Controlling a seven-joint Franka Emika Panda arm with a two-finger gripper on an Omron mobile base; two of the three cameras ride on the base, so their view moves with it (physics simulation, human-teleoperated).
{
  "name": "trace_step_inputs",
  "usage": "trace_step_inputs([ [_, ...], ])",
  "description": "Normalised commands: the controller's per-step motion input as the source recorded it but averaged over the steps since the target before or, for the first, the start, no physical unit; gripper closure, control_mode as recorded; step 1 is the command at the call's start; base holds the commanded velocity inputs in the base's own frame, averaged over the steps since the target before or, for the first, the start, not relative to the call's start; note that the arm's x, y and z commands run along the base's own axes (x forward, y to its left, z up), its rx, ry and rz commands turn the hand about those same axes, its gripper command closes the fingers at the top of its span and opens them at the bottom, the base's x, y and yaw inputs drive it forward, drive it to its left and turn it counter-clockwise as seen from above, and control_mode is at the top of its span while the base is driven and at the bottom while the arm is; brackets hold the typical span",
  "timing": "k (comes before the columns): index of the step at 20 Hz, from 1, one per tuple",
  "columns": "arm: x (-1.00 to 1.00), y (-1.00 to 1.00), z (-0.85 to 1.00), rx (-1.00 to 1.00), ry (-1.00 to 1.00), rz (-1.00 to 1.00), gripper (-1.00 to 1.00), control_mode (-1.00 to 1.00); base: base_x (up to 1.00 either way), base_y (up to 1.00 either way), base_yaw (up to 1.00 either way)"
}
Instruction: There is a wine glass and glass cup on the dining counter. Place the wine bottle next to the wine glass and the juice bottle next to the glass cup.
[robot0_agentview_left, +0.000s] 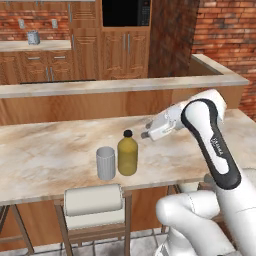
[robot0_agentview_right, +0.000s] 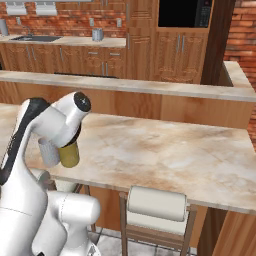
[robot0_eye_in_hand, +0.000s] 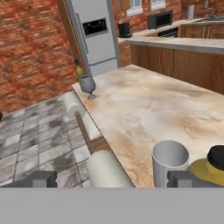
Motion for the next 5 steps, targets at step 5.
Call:
trace_step_inputs([
  [5,-0.71,0.0,0.18,-0.01,0.01,-0.27,-1.0,-1.0,0.0,0.0,0.0],
])
